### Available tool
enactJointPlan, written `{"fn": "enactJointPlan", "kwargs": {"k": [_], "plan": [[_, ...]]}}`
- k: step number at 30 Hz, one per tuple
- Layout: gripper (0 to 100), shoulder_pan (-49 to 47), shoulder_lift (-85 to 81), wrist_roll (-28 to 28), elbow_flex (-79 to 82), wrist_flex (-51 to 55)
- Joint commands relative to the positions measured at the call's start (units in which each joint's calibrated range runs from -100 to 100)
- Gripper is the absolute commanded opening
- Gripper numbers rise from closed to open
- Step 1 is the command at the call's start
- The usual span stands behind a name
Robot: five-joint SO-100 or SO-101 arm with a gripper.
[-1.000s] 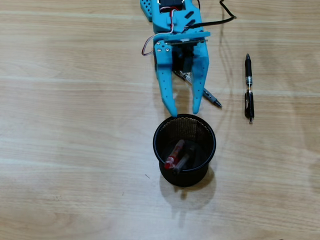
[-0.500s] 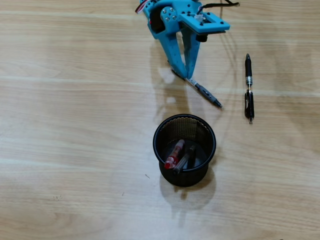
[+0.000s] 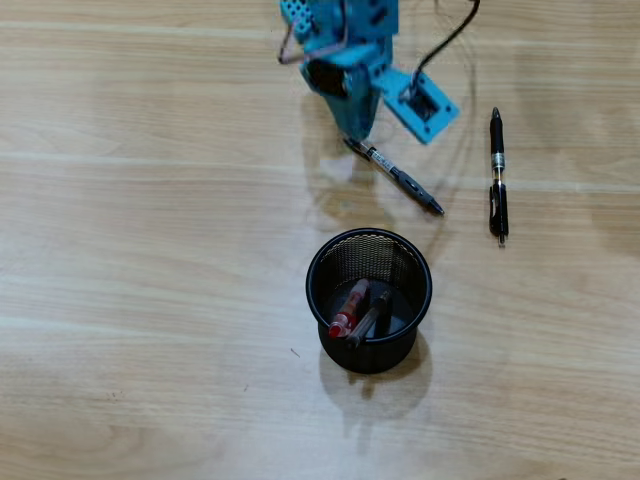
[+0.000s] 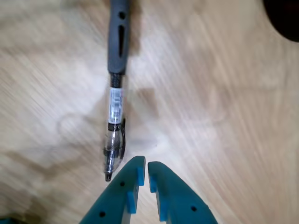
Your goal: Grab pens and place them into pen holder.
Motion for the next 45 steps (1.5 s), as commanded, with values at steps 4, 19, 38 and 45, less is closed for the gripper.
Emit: {"fn": "enactJointPlan", "kwargs": {"k": [4,19,38,45], "plan": [[2,-6.6,7.5,-2.2,-4.8,0.3],[15,-9.4,7.5,-8.9,-5.2,-0.3],[20,-10.9,11.9,-12.5,-4.1,-4.2],[21,-11.1,6.9,-12.3,-3.6,-4.6]]}}
